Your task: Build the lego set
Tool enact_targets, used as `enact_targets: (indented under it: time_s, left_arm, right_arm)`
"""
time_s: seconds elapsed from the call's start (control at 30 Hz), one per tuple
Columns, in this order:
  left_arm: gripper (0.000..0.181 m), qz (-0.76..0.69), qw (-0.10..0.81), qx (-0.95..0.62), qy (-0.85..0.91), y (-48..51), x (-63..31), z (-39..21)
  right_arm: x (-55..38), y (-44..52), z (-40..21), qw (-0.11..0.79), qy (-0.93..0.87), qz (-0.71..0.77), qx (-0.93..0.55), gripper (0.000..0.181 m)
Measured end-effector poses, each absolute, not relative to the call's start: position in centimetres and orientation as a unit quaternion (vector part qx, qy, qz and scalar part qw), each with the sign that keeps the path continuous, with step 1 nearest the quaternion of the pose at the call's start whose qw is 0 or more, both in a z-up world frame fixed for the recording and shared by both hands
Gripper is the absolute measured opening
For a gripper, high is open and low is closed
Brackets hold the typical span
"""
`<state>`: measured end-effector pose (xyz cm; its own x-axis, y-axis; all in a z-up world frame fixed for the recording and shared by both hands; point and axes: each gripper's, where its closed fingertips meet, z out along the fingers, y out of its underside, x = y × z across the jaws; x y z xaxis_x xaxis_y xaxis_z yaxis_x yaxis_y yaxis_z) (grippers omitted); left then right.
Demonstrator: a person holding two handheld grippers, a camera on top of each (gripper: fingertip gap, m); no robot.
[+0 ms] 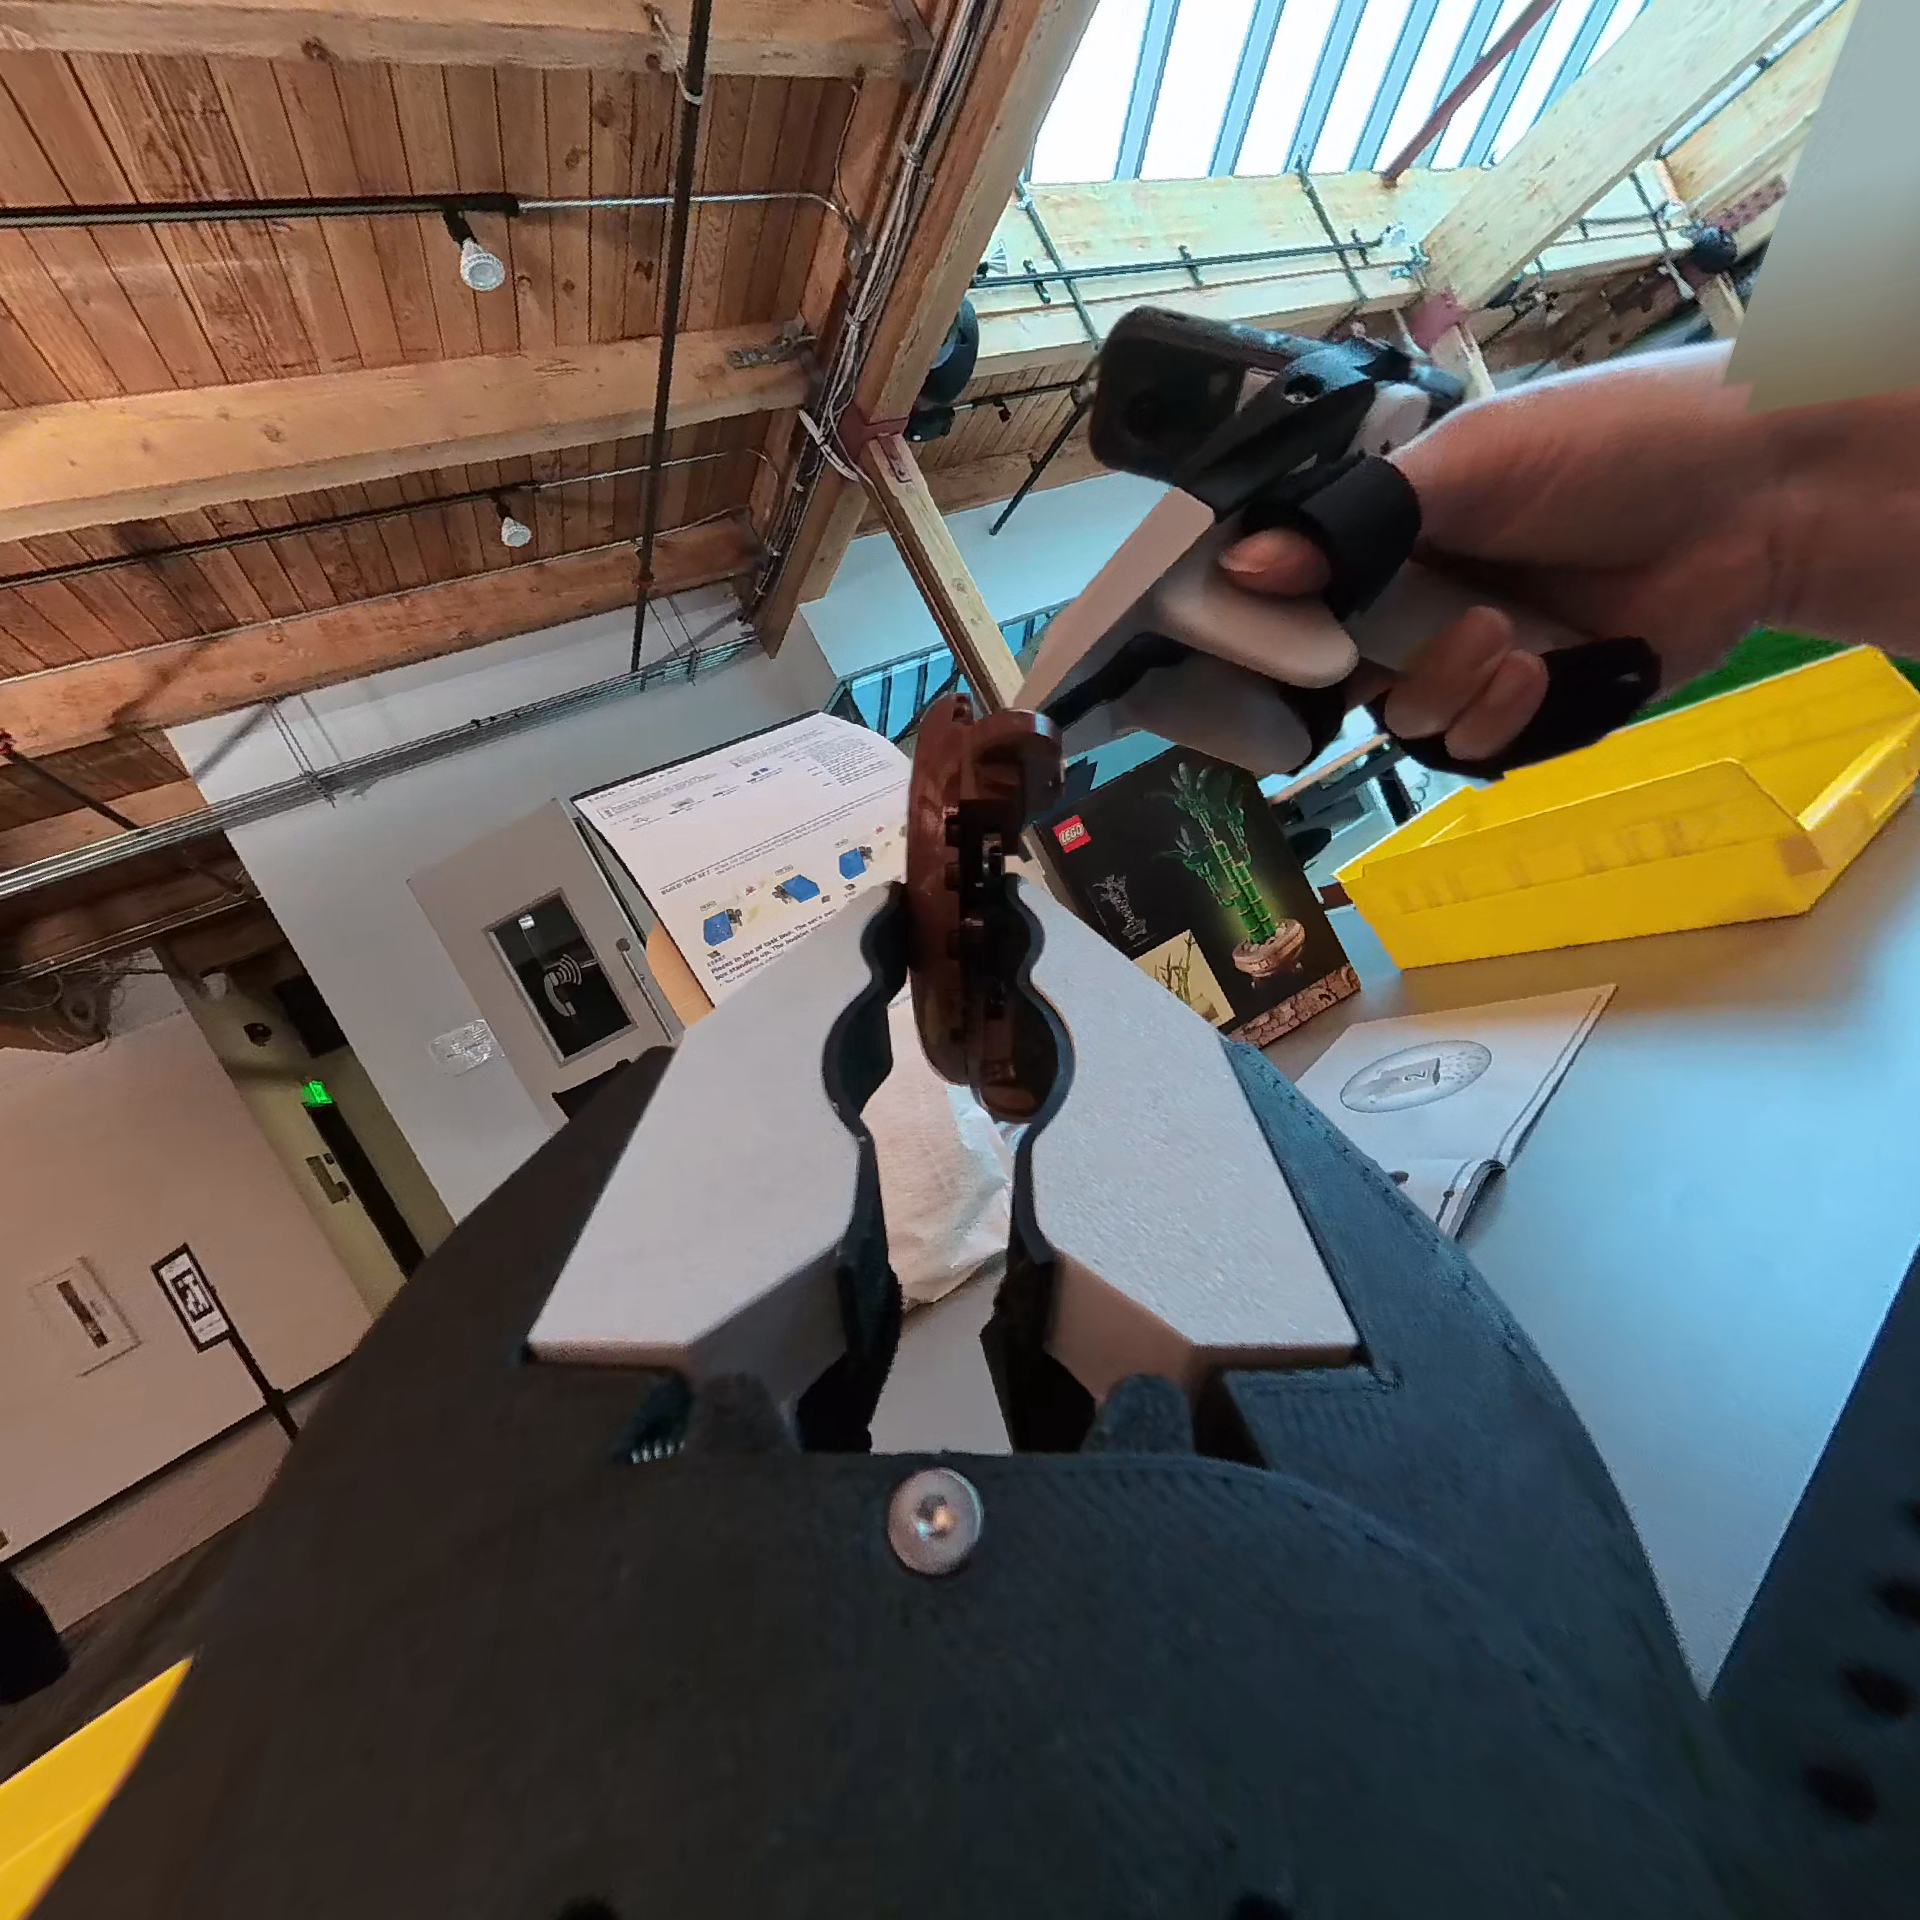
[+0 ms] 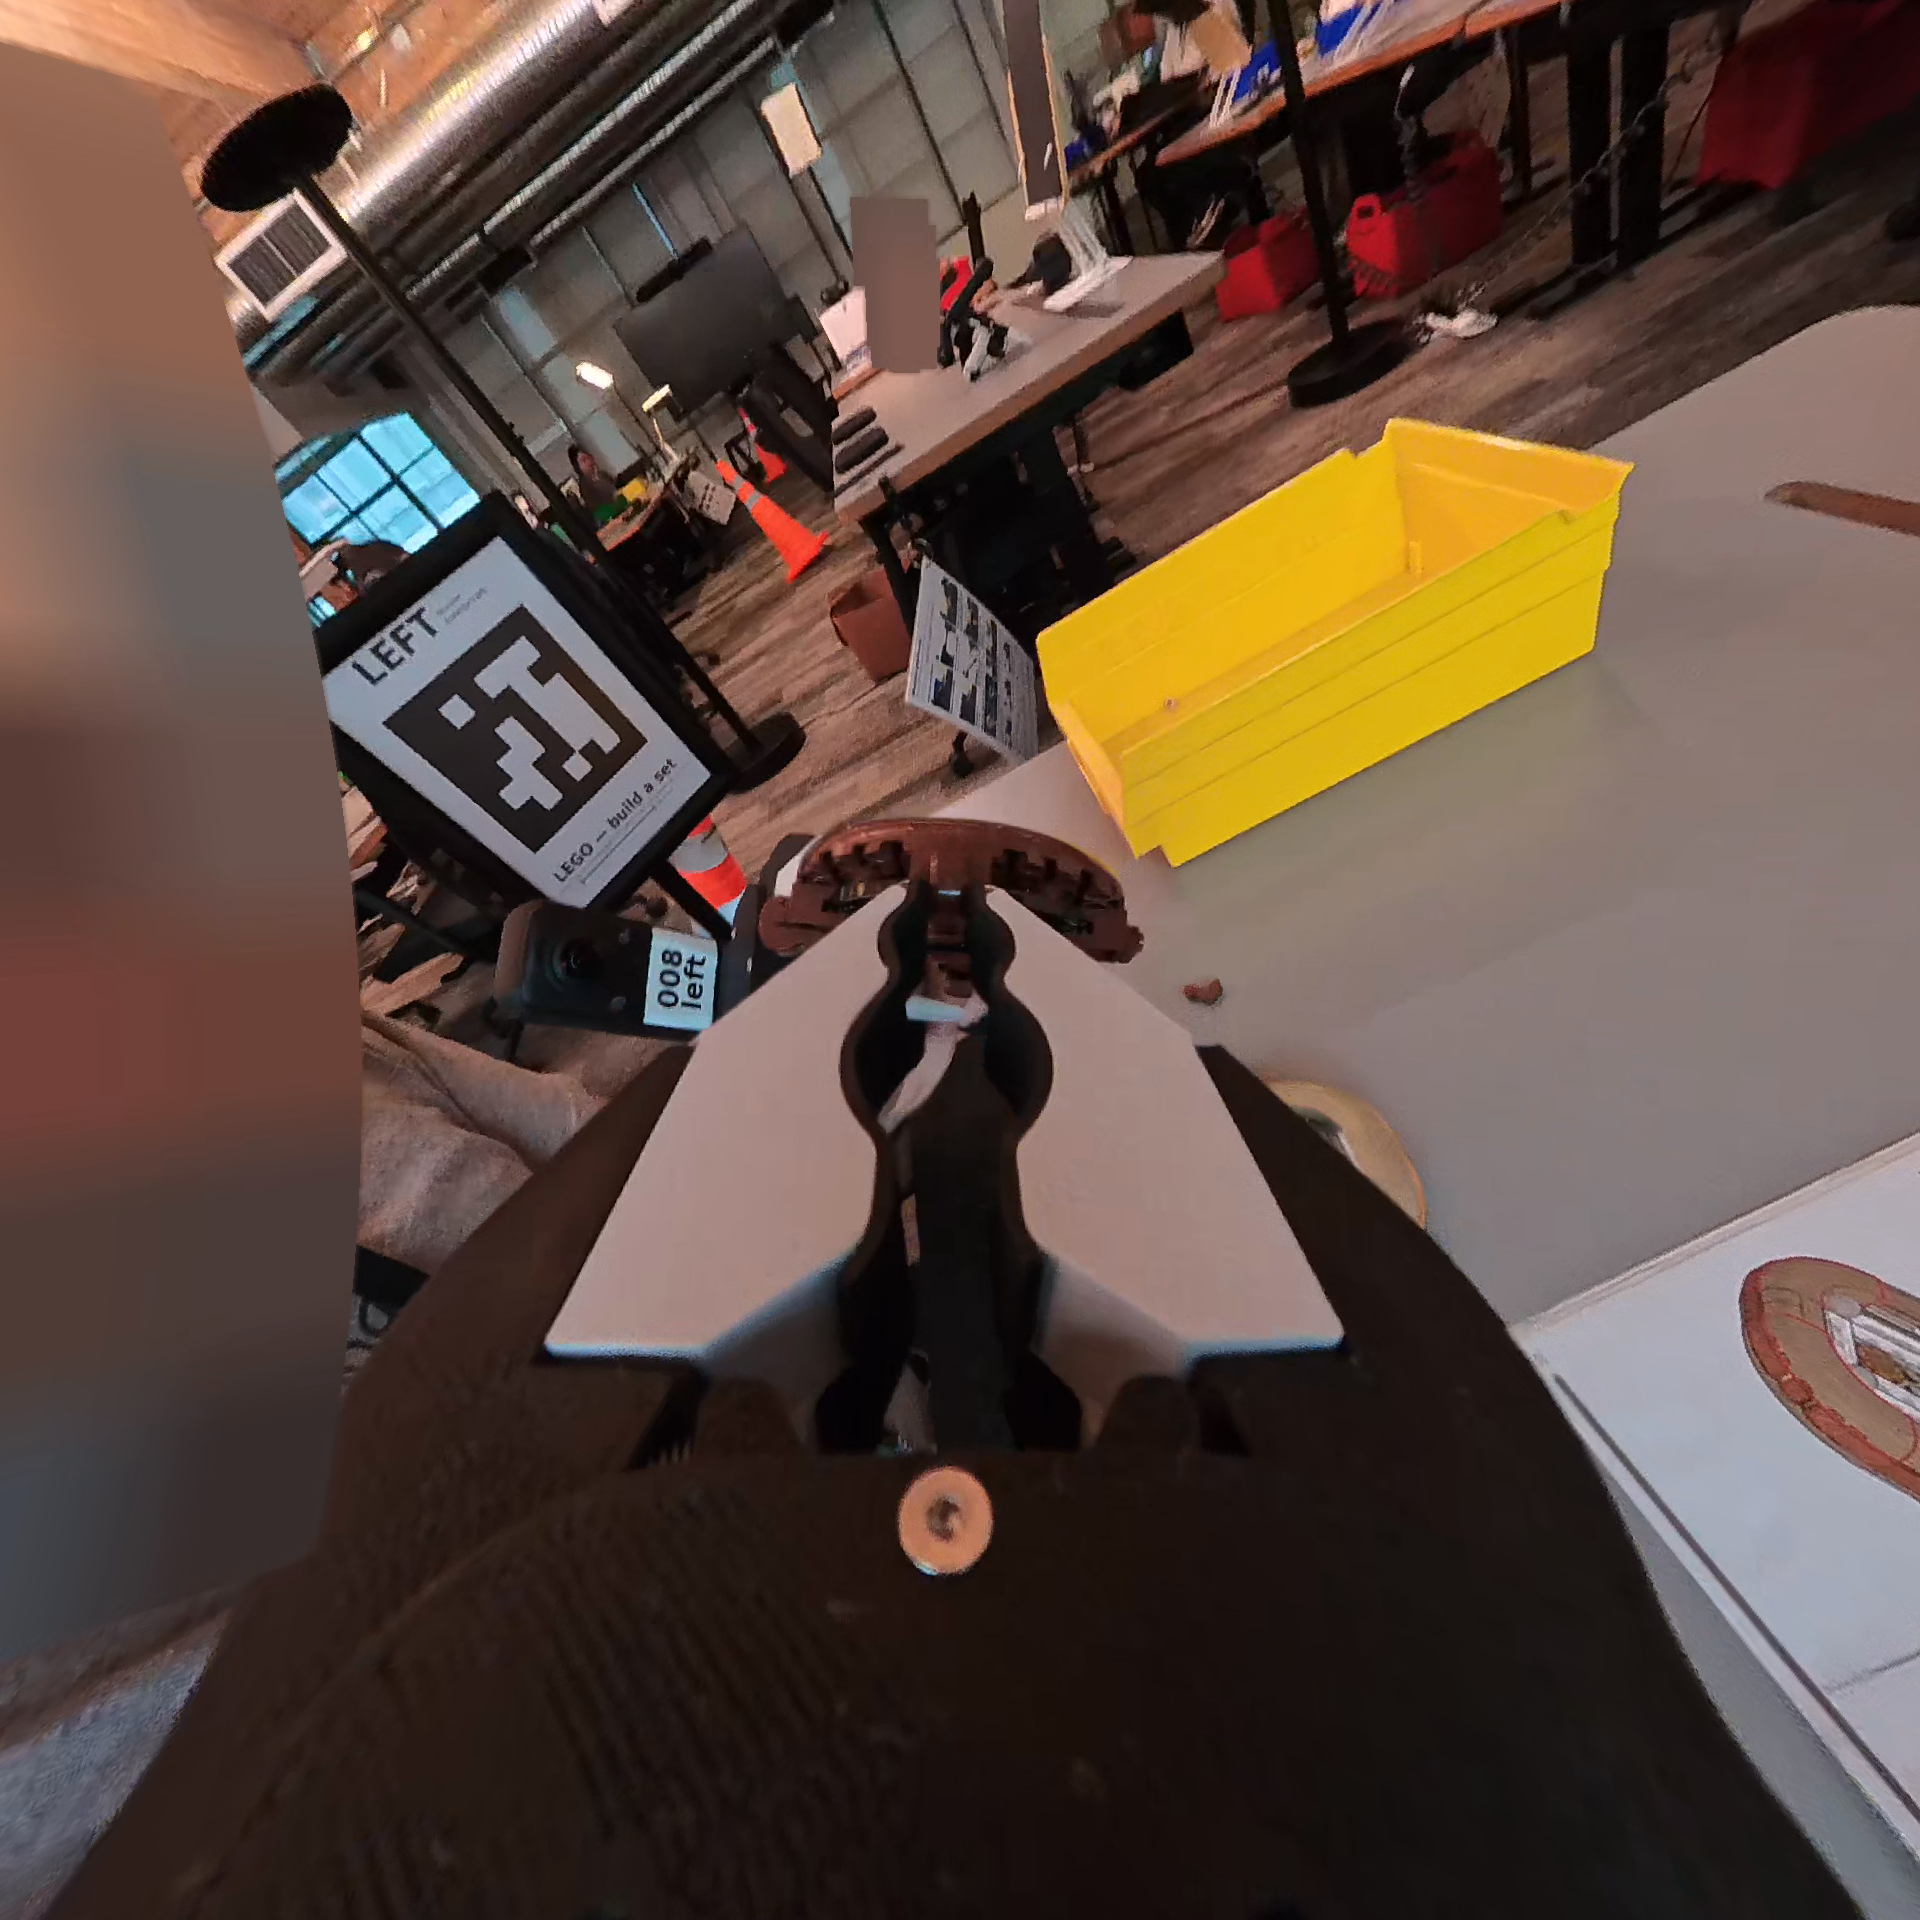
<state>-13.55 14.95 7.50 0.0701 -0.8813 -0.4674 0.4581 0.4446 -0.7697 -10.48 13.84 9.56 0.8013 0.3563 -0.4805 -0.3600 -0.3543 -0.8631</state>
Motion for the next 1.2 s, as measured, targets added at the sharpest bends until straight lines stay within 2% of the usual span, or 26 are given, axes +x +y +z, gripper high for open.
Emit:
enact_targets:
  time_s: [0.33, 0.6, 0.73, 1.2]
  left_arm:
    - [0.015, -0.456, 0.697, -0.201, 0.515, 14.7, -13.6, 6.9]
    - [0.015, -0.466, 0.683, -0.168, 0.537, 13.9, -14.1, 6.8]
    - [0.015, -0.469, 0.682, -0.165, 0.536, 13.7, -14.2, 6.7]
    - [0.015, -0.475, 0.682, -0.165, 0.530, 13.4, -14.4, 6.8]
  right_arm:
    - [-10.5, 13.6, 8.3, 0.494, -0.025, 0.308, -0.813, 0.006]
    - [-11.1, 12.5, 7.8, 0.451, -0.045, 0.358, -0.817, 0.004]
    - [-11.2, 12.3, 7.7, 0.442, -0.039, 0.389, -0.807, 0.005]
    - [-11.1, 12.1, 7.5, 0.438, -0.051, 0.343, -0.830, 0.004]
